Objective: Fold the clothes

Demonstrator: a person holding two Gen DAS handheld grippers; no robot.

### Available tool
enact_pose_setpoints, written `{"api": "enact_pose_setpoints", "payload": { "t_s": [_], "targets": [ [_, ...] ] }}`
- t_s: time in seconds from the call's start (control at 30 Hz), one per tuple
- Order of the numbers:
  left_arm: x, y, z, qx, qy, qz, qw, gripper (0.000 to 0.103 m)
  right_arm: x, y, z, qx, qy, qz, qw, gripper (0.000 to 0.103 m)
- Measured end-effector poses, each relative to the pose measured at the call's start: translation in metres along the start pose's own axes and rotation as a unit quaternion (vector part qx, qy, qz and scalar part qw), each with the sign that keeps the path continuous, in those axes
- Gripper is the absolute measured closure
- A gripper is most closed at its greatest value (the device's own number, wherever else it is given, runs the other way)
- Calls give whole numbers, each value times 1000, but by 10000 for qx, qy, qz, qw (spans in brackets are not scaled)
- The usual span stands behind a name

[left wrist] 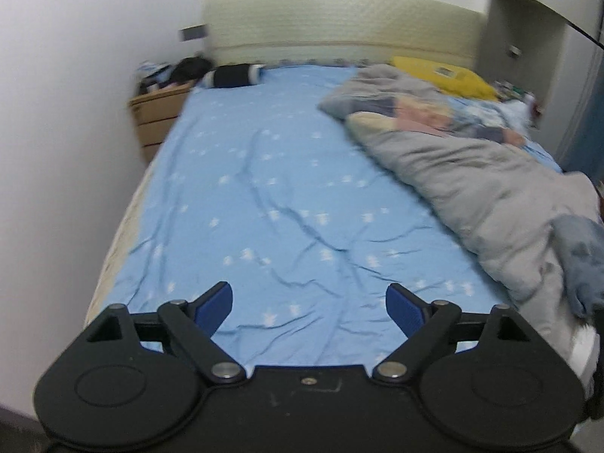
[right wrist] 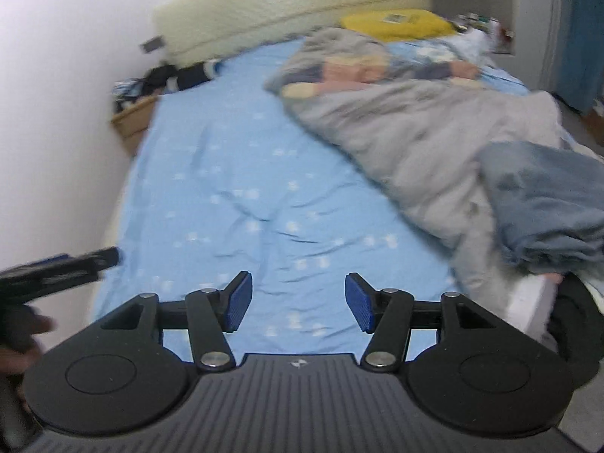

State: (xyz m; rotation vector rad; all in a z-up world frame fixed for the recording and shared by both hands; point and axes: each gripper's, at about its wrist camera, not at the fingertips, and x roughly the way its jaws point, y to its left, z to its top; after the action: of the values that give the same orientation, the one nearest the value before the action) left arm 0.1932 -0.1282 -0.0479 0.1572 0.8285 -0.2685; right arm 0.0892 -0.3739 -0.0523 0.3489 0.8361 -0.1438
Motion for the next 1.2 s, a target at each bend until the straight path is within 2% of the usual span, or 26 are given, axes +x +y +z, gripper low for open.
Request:
{"api": "enact_pose_setpoints", "payload": {
  "t_s": [0.13,0.33,0.5,0.6,0.67,0.83,1.2],
  "targets": [
    [-4,17,-6,-180,20,135,9997,13,-25,32,2,-165,-183,122,9996,42],
    [-2,28,6,-285,17,17,9996,9,-57,87,1,-223,-345,525,9978,35],
    [4,24,15,-137,-208,132,9996,7,-86,140,7,-590,-638,751,9934,23],
    [9,22,21,-177,-266,69,9995,7,-101,163,10,-715,-773,1029,9891,17],
    [9,20,24,-172,-292,-6,9994,6,-107,176,9,-851,-854,1045,9872,14],
    [9,16,25,11,-451,76,9990,5,-106,195,5,-922,-727,1055,9875,14],
    [23,22,19,22,-376,257,9990,4,-101,226,-2,-1204,-425,1116,9855,11]
  ]
}}
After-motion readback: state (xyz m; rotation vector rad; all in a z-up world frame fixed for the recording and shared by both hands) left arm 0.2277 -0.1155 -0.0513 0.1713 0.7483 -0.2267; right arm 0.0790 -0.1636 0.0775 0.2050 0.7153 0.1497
